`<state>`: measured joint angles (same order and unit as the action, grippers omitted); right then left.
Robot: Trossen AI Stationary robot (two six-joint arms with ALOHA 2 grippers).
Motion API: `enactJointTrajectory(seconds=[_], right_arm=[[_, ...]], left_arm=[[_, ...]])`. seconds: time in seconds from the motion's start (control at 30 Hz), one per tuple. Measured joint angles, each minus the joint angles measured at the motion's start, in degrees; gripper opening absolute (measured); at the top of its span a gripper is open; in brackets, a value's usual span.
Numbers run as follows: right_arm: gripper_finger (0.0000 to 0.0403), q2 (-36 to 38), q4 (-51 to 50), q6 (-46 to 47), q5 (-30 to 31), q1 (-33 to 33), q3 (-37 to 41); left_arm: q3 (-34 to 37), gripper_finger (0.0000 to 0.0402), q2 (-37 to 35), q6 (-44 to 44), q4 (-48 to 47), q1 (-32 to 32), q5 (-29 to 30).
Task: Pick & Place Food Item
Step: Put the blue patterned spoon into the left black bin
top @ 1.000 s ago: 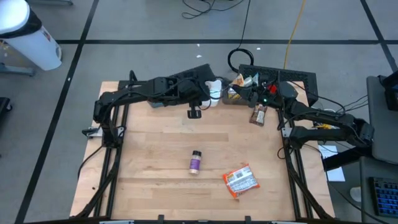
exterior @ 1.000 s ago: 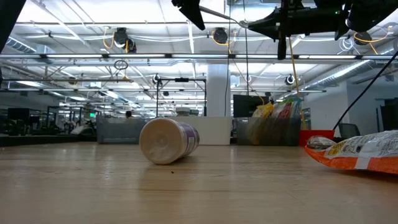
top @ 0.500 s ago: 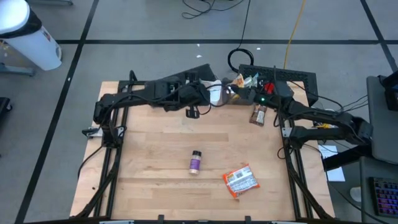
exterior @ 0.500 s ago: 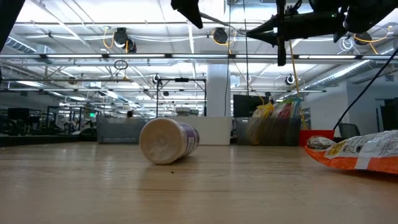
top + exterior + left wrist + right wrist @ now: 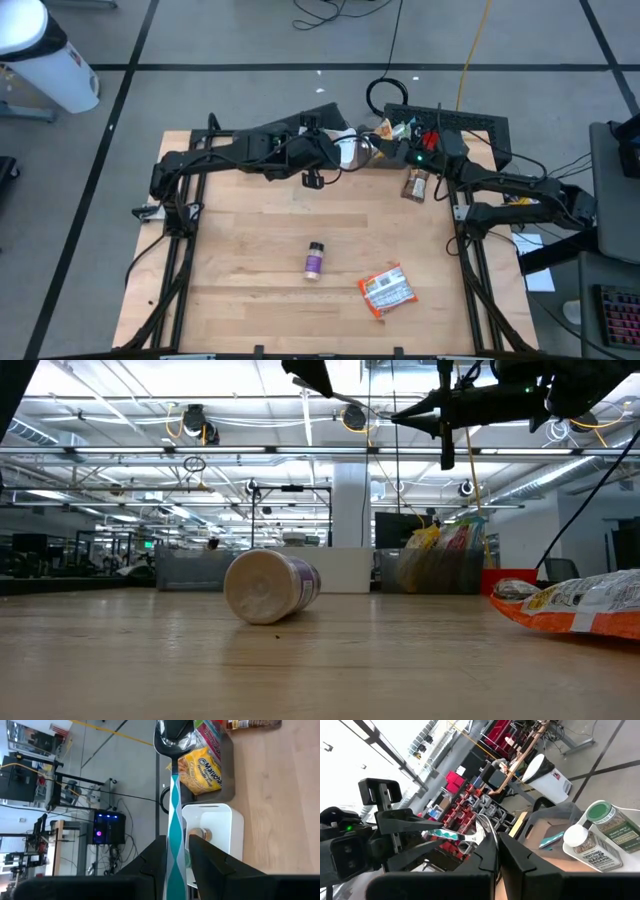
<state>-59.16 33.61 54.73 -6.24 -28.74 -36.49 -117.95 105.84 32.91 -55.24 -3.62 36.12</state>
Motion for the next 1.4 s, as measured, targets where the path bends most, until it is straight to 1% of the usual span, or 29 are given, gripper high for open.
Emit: enactJointTrajectory(seconds=[0.27, 0.47, 0.63, 0.9, 0.97, 1.1, 1.13, 1.27, 1.4], right_arm=[[0.0000, 0.0, 0.7, 0.1, 0.7, 1.2, 0.0], [0.0000, 0.0, 0.9, -0.1, 1.6, 2.5, 0.0], [0.0000, 0.0, 1.3, -0.3, 1.9, 3.2, 0.0], [0.0000, 0.0, 0.8, -0.4, 2.0, 3.4, 0.0], [0.0000, 0.0, 0.8, -0.4, 2.1, 3.4, 0.0], [0.0000, 0.0, 1.0, -0.6, 2.1, 3.4, -0.1], [0.0000, 0.1, 0.9, -0.6, 2.0, 3.4, -0.1], [0.0000, 0.1, 0.9, -0.5, 2.1, 3.4, -0.1], [0.0000, 0.0, 0.7, -0.3, 2.0, 3.4, -0.1]], left_arm=[[-0.1, 0.0088, 0.9, 0.0, 0.0, -1.0, -1.6], [-0.1, 0.0088, 2.1, 0.4, 1.3, -0.9, -1.0], [0.0, 0.0088, 2.5, 0.4, 1.9, -1.0, 1.0], [0.0, 0.0086, 2.5, 0.0, 3.8, -1.0, 1.5], [0.0, 0.0074, 2.5, -0.2, 4.4, -1.0, 1.5], [0.0, 0.0030, 2.5, 0.2, 4.6, -0.9, 0.8], [0.0, 0.0028, 2.5, 0.2, 4.6, -0.9, 0.7], [0.0, 0.0030, 2.5, 0.0, 4.5, -1.0, -0.4], [0.0, 0.0047, 2.5, -0.6, 4.0, -1.0, -0.1]])
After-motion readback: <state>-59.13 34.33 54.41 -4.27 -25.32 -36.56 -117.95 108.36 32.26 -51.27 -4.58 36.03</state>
